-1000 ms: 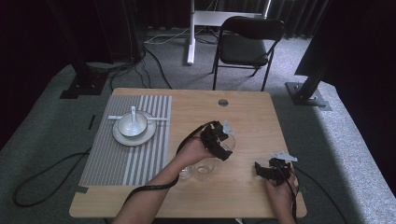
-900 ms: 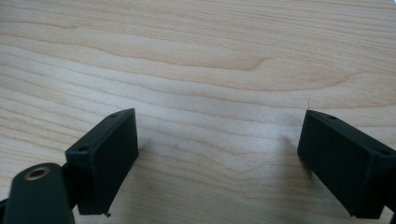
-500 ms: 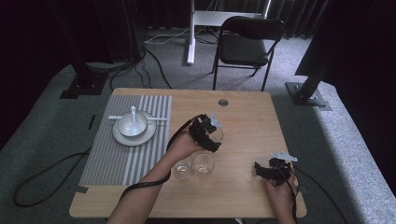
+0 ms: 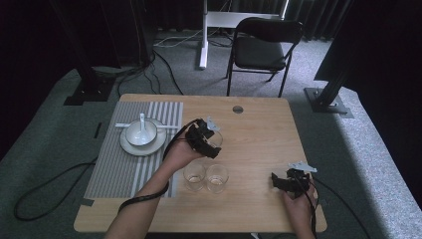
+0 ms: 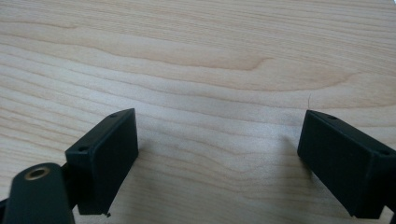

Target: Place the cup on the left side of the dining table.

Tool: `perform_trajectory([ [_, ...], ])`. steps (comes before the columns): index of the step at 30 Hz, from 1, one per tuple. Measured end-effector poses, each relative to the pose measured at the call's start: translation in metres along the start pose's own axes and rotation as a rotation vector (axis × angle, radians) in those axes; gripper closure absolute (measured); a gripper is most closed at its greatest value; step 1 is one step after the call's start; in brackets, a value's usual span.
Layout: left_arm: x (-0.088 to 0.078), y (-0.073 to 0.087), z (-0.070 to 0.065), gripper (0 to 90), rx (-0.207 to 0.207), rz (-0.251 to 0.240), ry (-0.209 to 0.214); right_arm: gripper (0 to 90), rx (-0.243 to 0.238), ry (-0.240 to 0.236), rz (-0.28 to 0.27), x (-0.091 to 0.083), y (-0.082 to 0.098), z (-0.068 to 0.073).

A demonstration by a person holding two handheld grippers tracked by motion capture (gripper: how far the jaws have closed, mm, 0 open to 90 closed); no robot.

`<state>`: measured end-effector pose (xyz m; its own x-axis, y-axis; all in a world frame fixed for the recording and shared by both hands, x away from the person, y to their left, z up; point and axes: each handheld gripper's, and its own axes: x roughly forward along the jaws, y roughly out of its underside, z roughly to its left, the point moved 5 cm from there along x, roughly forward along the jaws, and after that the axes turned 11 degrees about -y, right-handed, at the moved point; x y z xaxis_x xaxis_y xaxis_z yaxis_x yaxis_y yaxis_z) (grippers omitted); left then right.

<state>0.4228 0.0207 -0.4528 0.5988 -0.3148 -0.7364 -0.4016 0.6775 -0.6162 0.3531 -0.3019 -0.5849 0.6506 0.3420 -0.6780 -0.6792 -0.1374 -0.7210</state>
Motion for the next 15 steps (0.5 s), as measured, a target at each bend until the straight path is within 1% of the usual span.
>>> perform_trajectory([
  [1,-0.002,0.006,0.006,18.8,-0.012,0.006,-0.009,11.8,0.000,0.000,0.000,0.000,0.000,0.000],
  [4,-0.005,0.015,0.015,18.8,-0.030,0.018,-0.025,11.8,0.000,0.000,0.000,0.000,0.000,0.000],
  [8,-0.010,0.028,0.024,18.8,-0.047,0.032,-0.034,11.8,0.000,0.000,0.000,0.000,0.000,0.000],
  [12,-0.016,0.039,0.033,18.8,-0.067,0.036,-0.053,11.8,0.000,0.000,0.000,0.000,0.000,0.000],
  [15,-0.020,0.047,0.038,18.8,-0.074,0.042,-0.065,11.8,0.000,0.000,0.001,0.000,0.000,0.000],
])
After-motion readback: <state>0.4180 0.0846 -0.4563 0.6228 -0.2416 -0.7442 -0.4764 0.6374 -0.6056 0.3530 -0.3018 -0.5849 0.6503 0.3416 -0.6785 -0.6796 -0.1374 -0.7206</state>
